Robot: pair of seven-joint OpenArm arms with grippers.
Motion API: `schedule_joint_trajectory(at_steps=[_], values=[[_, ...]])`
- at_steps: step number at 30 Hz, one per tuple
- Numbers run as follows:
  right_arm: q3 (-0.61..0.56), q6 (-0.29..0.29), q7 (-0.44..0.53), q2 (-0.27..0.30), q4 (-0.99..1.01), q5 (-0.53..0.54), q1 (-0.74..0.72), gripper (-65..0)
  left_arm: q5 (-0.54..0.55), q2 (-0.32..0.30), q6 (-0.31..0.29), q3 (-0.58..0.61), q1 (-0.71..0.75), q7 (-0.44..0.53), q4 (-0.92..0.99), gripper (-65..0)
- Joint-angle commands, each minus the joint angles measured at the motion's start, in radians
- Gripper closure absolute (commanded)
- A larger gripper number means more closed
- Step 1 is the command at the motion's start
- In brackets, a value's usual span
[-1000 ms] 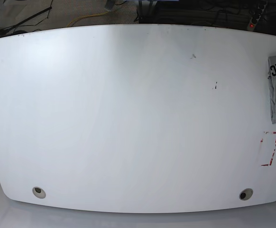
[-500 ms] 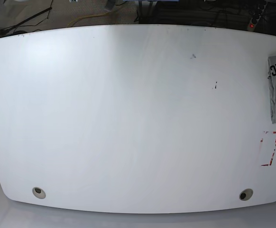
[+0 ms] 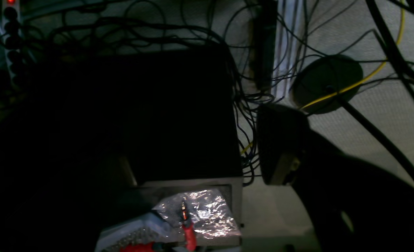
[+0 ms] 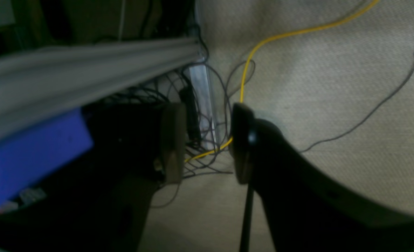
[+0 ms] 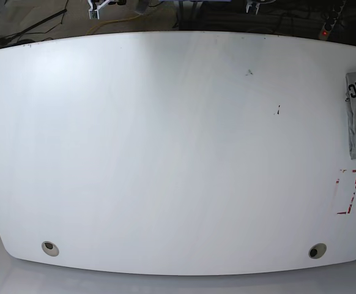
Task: Fold the T-shirt properly
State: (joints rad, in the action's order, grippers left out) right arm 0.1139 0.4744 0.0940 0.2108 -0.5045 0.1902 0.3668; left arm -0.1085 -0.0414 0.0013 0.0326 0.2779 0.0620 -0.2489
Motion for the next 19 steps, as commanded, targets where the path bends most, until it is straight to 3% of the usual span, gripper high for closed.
schedule_joint_trajectory(at_steps=[1,9,14,19], values=[[0.000,0.008,0.005,0.009,0.062,0.004,-0.036,-20.5,-0.001,0.016,0.003,0.000,-0.056,0.002,0.089,-40.8],[0.000,0.008,0.005,0.003,0.148,0.002,-0.114,-20.6,-0.001,0.021,0.003,-0.063,-0.157,0.000,0.199,-40.8],[-0.018,0.005,0.005,-0.001,0.146,-0.100,-0.127,-20.6,-0.003,0.018,0.003,-0.107,-0.165,-0.032,0.190,-40.8],[-0.012,-0.085,0.005,-0.027,0.148,-0.160,-0.136,-20.8,-0.003,0.013,0.003,-0.107,-0.167,-0.031,0.190,-40.8]])
